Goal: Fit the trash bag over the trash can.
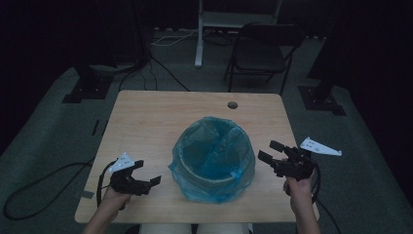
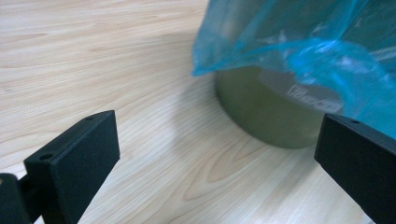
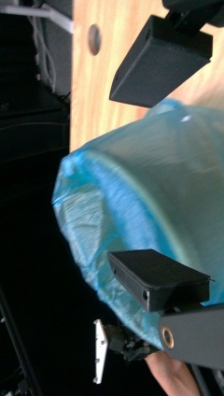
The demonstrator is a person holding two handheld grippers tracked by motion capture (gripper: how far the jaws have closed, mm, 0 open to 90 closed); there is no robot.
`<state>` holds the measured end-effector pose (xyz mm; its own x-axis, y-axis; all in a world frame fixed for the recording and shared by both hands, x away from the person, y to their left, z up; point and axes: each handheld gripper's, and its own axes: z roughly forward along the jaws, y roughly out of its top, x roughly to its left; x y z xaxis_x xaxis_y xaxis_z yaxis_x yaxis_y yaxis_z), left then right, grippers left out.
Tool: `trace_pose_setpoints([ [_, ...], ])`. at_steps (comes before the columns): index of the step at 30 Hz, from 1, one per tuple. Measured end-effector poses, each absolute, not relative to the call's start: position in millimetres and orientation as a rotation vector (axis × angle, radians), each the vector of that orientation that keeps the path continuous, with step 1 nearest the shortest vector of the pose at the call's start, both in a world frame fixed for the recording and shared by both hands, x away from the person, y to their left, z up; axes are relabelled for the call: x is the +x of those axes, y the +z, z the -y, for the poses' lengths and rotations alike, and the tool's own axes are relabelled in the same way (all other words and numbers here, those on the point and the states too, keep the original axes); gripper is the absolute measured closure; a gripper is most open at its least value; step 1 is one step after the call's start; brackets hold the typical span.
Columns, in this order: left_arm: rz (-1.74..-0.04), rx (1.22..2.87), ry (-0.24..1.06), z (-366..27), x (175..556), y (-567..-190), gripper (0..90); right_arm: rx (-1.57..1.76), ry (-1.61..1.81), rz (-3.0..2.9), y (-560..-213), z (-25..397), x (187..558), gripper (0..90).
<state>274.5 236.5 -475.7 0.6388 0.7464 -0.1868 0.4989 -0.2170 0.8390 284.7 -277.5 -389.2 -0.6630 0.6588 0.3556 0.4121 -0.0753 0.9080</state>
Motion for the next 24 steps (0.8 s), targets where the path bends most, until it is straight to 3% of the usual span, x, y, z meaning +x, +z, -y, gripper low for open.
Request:
trace_pose_setpoints([
  [9, -0.959, 1.825, 0.624, -282.3, 254.5, -489.8, 0.8, 1.119, 1.785, -2.043, -377.6, 259.9, 294.6, 18.8],
  [17, -1.039, 1.693, 0.657, -308.7, 245.6, -498.4, 0.8, 1.033, 1.787, -2.11, -347.0, 230.8, 330.4, 18.9],
  [24, -1.062, 1.718, 0.63, -312.5, 244.7, -507.8, 0.8, 0.978, 1.811, -2.19, -339.8, 202.7, 345.8, 19.0],
])
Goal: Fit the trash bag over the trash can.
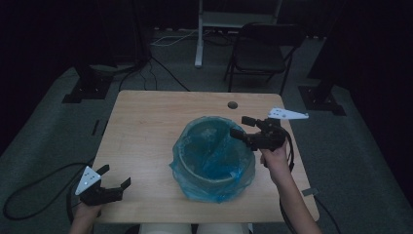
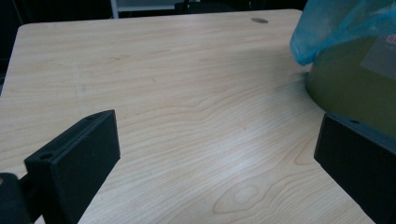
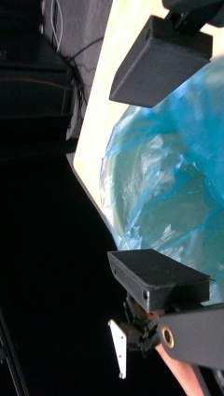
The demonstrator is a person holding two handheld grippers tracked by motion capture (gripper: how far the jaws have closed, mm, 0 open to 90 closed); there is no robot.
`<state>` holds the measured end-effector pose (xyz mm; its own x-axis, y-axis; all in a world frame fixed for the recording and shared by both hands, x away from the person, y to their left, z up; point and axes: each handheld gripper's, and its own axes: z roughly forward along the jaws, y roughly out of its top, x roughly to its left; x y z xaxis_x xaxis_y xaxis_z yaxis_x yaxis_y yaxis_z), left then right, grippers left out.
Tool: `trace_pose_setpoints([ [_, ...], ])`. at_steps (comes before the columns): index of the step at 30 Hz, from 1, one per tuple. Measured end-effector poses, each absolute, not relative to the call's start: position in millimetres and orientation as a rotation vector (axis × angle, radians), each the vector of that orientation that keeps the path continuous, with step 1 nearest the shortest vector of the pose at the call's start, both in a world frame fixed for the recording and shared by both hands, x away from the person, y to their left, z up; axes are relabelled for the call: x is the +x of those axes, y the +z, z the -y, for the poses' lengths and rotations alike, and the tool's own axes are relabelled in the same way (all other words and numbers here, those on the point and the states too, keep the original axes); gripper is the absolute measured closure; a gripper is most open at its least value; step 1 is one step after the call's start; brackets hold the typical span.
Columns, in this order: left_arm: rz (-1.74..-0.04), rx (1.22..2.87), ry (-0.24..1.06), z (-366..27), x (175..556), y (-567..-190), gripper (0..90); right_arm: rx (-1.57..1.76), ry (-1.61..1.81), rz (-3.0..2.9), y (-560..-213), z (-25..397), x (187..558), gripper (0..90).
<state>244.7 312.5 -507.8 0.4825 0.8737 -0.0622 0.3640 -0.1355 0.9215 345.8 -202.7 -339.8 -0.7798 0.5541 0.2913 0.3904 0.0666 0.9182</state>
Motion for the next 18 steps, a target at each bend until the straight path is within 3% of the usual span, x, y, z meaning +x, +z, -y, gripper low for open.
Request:
trace_pose_setpoints([
  [8, -1.079, 1.714, 0.622, -315.2, 244.4, -509.1, 0.7, 0.869, 1.712, -2.403, -337.8, 156.9, 369.8, 19.1],
  [18, -1.078, 1.71, 0.641, -314.0, 243.3, -508.4, 0.8, 0.784, 1.282, -2.793, -358.5, 84.1, 402.5, 22.5],
])
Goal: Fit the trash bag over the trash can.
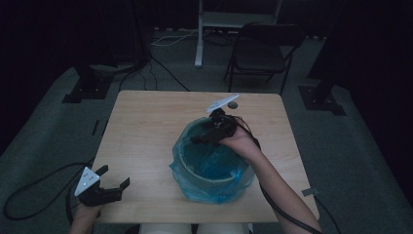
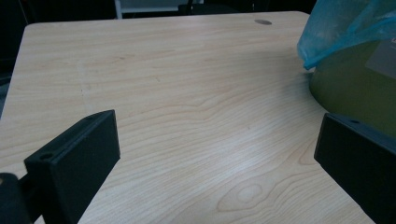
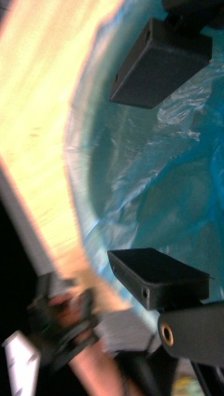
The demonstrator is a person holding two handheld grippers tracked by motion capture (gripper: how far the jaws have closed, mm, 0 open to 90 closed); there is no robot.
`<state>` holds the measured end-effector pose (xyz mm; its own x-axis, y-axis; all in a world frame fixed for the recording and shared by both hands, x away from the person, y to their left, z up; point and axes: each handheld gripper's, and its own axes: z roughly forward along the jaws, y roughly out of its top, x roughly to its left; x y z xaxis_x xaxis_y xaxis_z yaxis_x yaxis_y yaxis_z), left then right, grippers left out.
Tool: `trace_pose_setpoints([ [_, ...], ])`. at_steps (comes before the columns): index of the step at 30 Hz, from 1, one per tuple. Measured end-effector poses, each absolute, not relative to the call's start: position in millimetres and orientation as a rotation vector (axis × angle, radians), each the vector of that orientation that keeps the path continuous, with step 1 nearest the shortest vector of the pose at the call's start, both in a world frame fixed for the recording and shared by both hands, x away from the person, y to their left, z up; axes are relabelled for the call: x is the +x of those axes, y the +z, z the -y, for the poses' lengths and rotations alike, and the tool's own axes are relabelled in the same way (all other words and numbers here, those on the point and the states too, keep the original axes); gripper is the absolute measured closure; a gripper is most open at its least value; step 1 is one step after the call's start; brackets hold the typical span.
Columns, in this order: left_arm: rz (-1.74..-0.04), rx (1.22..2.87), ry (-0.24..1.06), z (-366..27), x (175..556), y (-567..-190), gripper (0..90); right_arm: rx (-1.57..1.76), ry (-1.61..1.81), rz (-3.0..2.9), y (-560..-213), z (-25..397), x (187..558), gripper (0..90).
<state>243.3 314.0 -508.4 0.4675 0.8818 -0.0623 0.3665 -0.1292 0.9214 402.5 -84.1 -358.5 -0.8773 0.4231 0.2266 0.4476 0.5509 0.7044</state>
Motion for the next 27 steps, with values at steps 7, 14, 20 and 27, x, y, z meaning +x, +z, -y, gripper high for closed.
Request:
trace_pose_setpoints([
  [7, -1.103, 1.711, 0.66, -315.4, 244.4, -509.6, 0.7, -0.717, -0.818, 2.87, -389.7, 44.8, 406.7, 15.5],
  [14, -1.138, 1.704, 0.674, -319.0, 244.4, -510.4, 0.7, -0.752, -0.821, 2.919, -381.7, 41.7, 403.6, 15.5],
  [20, -1.166, 1.685, 0.692, -320.7, 244.3, -511.3, 0.7, -0.812, -1.032, 2.859, -349.2, 71.6, 397.0, 15.3],
  [27, -1.217, 1.721, 0.663, -320.3, 246.2, -514.7, 0.6, -0.87, -1.346, 2.844, -333.9, 114.6, 382.7, 12.5],
])
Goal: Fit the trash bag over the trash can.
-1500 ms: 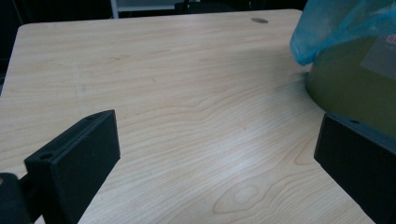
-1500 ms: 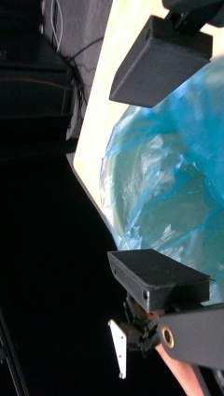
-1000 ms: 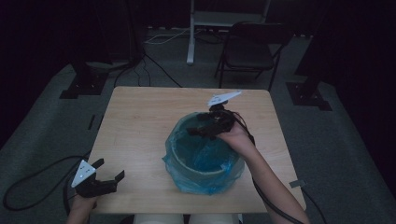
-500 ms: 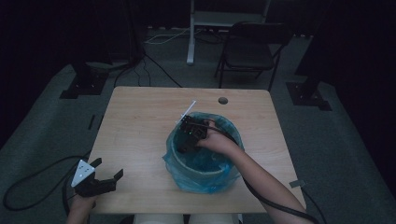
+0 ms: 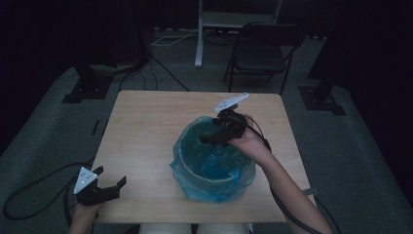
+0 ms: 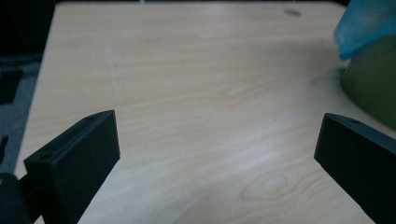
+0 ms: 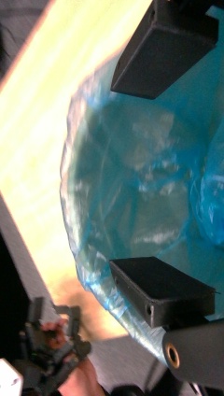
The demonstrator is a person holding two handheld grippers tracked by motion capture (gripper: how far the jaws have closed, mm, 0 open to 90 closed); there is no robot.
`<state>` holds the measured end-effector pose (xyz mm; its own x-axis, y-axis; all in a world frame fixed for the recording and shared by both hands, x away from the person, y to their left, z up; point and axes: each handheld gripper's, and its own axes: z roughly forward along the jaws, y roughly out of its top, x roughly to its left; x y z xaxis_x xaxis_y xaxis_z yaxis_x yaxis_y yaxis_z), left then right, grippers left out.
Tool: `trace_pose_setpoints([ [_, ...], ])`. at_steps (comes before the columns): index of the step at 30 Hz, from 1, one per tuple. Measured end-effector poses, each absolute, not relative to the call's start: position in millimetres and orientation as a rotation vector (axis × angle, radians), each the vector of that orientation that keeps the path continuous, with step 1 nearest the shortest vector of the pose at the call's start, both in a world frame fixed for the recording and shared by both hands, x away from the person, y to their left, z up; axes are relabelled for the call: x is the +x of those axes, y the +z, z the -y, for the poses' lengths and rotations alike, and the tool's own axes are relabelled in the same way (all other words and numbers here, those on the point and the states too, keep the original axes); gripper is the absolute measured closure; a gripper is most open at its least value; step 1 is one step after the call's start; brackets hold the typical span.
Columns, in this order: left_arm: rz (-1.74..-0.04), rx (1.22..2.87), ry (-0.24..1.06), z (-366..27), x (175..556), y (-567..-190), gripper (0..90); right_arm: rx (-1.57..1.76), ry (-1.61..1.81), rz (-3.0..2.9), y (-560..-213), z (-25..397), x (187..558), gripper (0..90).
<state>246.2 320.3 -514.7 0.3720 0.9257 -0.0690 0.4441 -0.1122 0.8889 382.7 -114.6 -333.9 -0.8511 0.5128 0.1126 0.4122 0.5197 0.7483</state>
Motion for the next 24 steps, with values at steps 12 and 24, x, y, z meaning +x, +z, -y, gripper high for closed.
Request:
trace_pose_setpoints([
  [12, -1.259, 1.704, 0.713, -319.4, 246.1, -515.4, 0.7, 0.917, 1.386, -2.409, -342.7, 165.1, 376.5, 12.6],
  [24, -1.284, 1.704, 0.709, -321.3, 246.3, -517.6, 0.7, 1.08, 1.396, -2.199, -359.6, 208.7, 372.5, 12.6],
])
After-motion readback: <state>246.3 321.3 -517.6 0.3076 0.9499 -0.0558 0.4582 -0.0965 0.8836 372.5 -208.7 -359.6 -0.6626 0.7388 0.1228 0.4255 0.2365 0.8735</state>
